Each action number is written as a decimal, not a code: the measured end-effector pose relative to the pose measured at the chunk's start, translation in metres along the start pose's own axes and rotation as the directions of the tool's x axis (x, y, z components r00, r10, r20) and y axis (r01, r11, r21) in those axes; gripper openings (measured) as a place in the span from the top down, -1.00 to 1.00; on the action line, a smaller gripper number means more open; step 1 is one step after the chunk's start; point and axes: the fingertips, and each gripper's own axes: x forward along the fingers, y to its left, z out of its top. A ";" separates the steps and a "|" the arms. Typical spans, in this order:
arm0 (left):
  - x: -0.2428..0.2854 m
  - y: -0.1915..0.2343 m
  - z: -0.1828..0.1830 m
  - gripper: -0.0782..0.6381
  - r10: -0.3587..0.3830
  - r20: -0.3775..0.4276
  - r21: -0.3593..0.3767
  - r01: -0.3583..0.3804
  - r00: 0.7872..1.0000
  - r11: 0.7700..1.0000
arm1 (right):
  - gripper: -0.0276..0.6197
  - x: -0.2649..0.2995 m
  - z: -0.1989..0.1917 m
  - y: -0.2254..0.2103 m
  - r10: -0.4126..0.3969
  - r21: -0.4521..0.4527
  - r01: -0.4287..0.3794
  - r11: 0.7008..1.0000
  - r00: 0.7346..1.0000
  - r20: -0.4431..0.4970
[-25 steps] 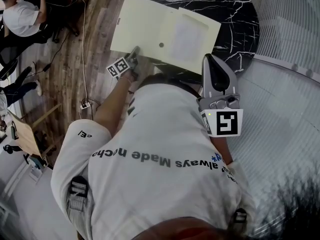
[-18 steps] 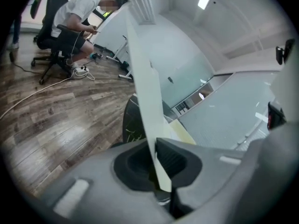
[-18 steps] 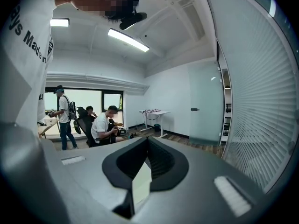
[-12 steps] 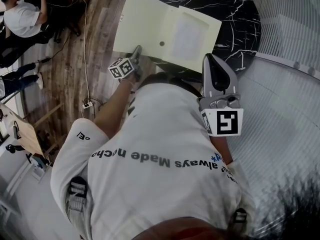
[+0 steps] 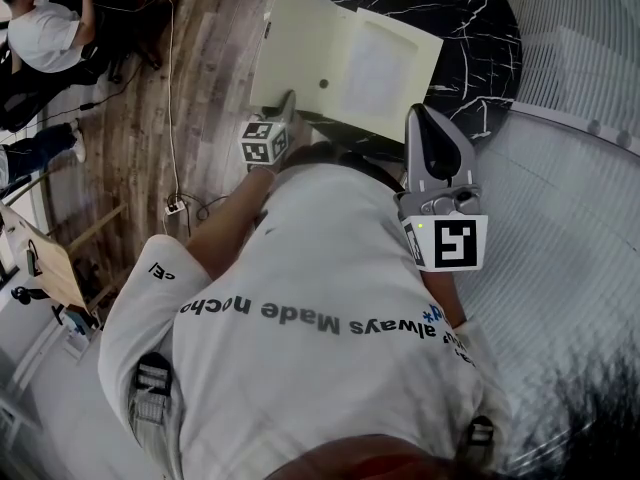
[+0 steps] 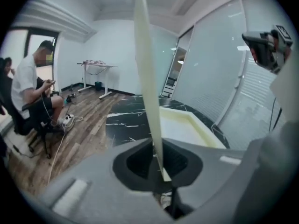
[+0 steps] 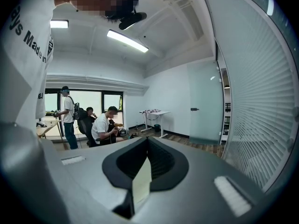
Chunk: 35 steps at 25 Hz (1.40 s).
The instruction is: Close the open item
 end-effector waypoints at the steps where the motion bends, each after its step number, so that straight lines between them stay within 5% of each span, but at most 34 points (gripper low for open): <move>1: 0.000 -0.004 0.001 0.69 0.006 -0.011 0.036 -0.005 1.000 0.999 | 0.91 -0.001 0.000 -0.001 0.000 0.000 0.000 1.000 1.000 0.001; 5: 0.002 -0.018 0.000 0.67 0.033 -0.071 0.180 -0.019 0.997 0.984 | 0.91 -0.004 0.000 -0.002 -0.002 0.000 0.002 1.000 1.000 0.000; 10: 0.007 -0.044 0.001 0.65 0.062 -0.124 0.367 -0.012 0.990 0.930 | 0.91 -0.009 -0.003 -0.005 -0.002 0.003 0.002 1.000 1.000 0.003; 18: 0.021 -0.095 -0.009 0.62 0.082 -0.221 0.631 0.078 0.972 0.772 | 0.91 -0.016 -0.004 -0.006 -0.010 0.006 0.010 1.000 1.000 0.007; 29: 0.054 -0.143 -0.038 0.62 0.068 -0.378 0.743 0.259 0.923 0.618 | 0.91 -0.025 -0.022 -0.018 -0.044 0.038 0.045 0.998 0.999 -0.011; 35: 0.065 -0.155 -0.057 0.58 0.094 -0.441 0.780 0.330 0.892 0.531 | 0.91 -0.025 -0.065 -0.037 -0.099 0.081 0.105 0.991 0.992 -0.078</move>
